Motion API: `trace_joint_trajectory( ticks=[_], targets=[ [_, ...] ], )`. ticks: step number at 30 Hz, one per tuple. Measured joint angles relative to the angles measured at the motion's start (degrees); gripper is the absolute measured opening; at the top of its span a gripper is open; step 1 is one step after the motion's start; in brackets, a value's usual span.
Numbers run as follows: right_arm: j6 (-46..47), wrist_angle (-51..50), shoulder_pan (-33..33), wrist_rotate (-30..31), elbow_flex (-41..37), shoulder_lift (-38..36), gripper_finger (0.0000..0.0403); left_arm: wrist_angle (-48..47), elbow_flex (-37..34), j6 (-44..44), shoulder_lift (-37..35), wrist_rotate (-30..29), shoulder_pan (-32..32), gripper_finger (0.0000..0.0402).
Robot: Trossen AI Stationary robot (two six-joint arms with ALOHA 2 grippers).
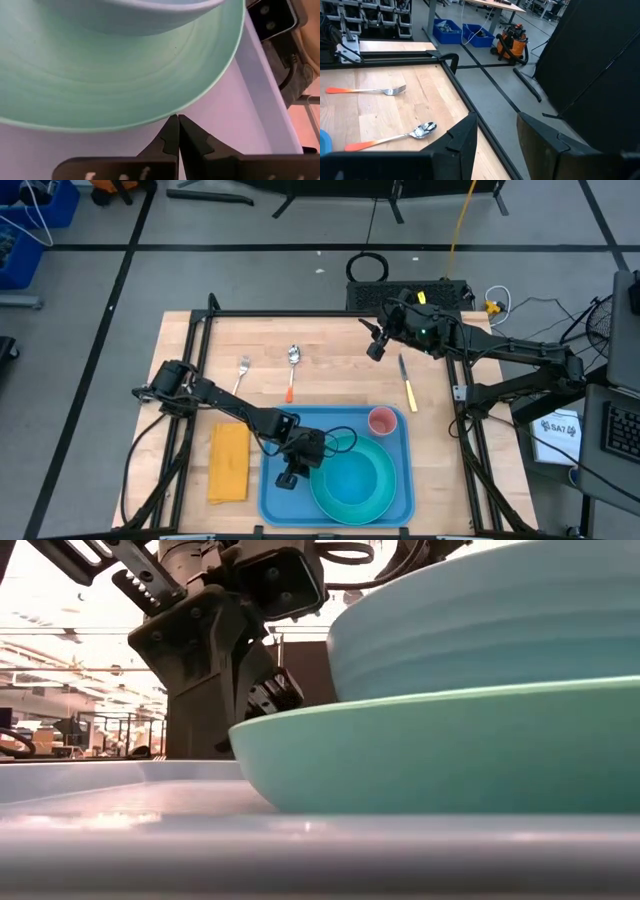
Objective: Set up tray
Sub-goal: Adjust the blue plate on the blue tray
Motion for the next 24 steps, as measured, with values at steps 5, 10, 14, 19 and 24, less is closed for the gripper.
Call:
trace_joint_trajectory(
  ticks=[5,10,14,19,24],
  targets=[
    [0.00,-0.33,0.00,0.00,0.00,0.00,0.0132,0.05,0.00,0.32,0.01,0.06,0.04,0.0000],
    [0.00,-0.33,0.00,0.00,0.00,0.00,0.0132,-0.04,0.00,0.34,0.00,0.07,0.09,0.0000],
    [0.00,-0.35,0.00,0.00,0.00,0.00,0.0132,-4.30,0.00,-1.23,0.02,0.11,0.04,0.0000],
    [0.00,-0.35,0.00,0.00,0.00,0.00,0.0132,-4.65,0.00,-1.69,0.02,0.09,-0.02,0.0000],
    [0.00,-0.35,0.00,0.00,0.00,0.00,0.0132,-1.99,0.00,-0.64,0.02,0.08,0.00,0.0000]
  ],
)
